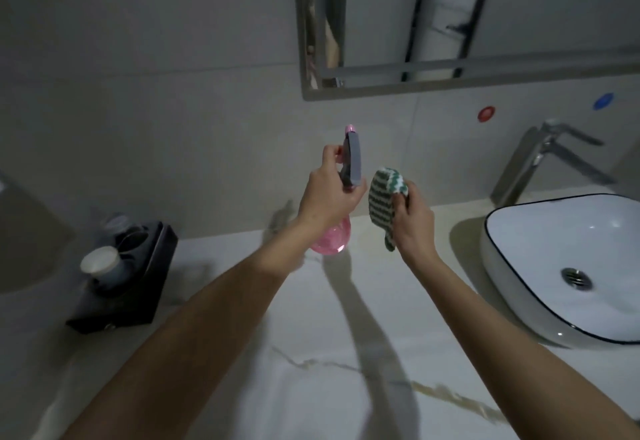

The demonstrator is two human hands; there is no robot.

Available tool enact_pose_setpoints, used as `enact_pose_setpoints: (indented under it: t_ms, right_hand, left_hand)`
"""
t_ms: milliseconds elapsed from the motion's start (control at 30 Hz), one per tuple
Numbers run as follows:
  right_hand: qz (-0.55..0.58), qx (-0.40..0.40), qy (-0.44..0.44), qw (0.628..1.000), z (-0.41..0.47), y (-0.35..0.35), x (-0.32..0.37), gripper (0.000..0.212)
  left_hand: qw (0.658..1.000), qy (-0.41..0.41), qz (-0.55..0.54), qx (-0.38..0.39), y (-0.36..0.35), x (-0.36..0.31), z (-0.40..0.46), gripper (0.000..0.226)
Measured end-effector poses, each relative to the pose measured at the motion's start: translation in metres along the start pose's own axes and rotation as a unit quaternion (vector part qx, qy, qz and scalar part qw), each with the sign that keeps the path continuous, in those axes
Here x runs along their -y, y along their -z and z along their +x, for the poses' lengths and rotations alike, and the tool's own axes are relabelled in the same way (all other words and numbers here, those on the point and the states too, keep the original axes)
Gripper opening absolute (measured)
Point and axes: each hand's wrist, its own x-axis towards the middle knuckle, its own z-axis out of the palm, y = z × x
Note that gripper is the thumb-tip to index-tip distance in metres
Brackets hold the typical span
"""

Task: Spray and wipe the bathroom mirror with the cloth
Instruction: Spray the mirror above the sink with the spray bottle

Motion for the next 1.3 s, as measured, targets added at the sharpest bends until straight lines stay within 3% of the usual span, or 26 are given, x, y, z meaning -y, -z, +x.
enact_pose_setpoints:
  t_ms: [467, 567, 667, 767, 1000, 1167, 1300]
  right_hand:
    - [0.019, 0.049, 0.075, 0.996, 0.117, 0.095, -0.007, 0.031]
    - [0.028, 0.057, 0.078, 0.995, 0.130, 0.098, -0.007, 0.031]
    - [0.034, 0.056, 0.078, 0.995, 0.139, 0.095, -0.005, 0.030]
    - [0.038, 0.042, 0.090, 0.994, 0.146, 0.089, 0.001, 0.031]
    - [0.053, 0.036, 0.103, 0.993, 0.155, 0.074, 0.018, 0.030]
    - [0.049, 0.022, 0.114, 0.992, 0.157, 0.065, 0.027, 0.028]
    - [0.065, 0.017, 0.111, 0.991, 0.159, 0.069, 0.035, 0.026]
  left_hand:
    - [0.993, 0.058, -0.032, -0.099, -0.064, -0.069, 0.085, 0.034]
    - [0.991, 0.077, -0.010, -0.111, -0.066, -0.068, 0.093, 0.031]
    - [0.984, 0.089, 0.083, -0.131, -0.067, -0.064, 0.101, 0.031]
    - [0.978, 0.075, 0.138, -0.137, -0.064, -0.060, 0.109, 0.033]
    - [0.988, 0.051, 0.044, -0.141, -0.047, -0.056, 0.125, 0.041]
    - [0.991, 0.022, 0.088, -0.095, -0.038, -0.064, 0.135, 0.033]
    - [0.984, 0.001, 0.133, -0.117, -0.037, -0.071, 0.144, 0.030]
